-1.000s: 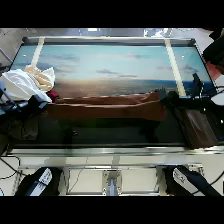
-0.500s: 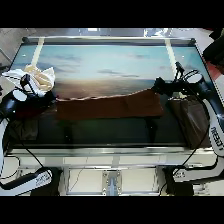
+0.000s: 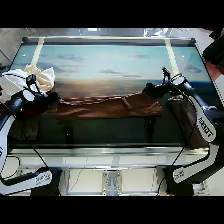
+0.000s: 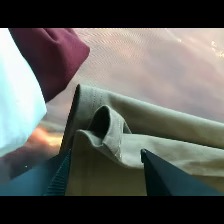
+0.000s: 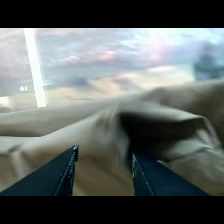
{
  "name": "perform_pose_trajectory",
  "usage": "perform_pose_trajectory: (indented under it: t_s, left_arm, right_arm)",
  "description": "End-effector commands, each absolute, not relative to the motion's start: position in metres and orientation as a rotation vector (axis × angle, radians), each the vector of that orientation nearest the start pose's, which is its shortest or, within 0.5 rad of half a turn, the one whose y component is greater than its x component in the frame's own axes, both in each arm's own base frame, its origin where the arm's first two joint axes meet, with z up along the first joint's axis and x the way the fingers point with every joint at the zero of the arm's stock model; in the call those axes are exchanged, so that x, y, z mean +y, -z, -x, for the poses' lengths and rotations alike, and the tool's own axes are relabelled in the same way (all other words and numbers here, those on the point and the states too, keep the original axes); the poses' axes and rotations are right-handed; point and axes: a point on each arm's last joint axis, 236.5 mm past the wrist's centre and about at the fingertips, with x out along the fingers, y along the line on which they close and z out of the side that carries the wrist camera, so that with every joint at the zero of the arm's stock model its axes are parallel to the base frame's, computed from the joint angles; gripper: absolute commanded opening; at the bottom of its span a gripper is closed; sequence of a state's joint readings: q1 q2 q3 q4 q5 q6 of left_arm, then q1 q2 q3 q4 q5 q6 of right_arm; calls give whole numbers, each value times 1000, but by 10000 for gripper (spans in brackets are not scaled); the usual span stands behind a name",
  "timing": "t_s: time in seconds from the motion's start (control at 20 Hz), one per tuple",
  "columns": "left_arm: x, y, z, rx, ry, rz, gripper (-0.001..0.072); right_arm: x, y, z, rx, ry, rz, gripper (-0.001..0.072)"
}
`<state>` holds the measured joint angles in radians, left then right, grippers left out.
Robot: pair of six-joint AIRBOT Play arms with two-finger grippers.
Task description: Fold the shirts.
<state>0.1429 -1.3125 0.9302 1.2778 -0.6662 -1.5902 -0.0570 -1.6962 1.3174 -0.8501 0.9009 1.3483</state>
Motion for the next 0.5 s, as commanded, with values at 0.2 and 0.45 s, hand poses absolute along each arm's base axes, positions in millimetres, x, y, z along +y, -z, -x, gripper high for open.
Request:
perform_pose_trajectory:
  t_s: [0.2,0.45]
  left_arm:
    - [20,-75,-444,749,-38,319,517]
    - [-49,-154,-429,678,168,170,517]
  right_arm:
    - [57,-59,-482,1114,-355,-352,385]
    - [0,-175,-499,835,-213,-248,336]
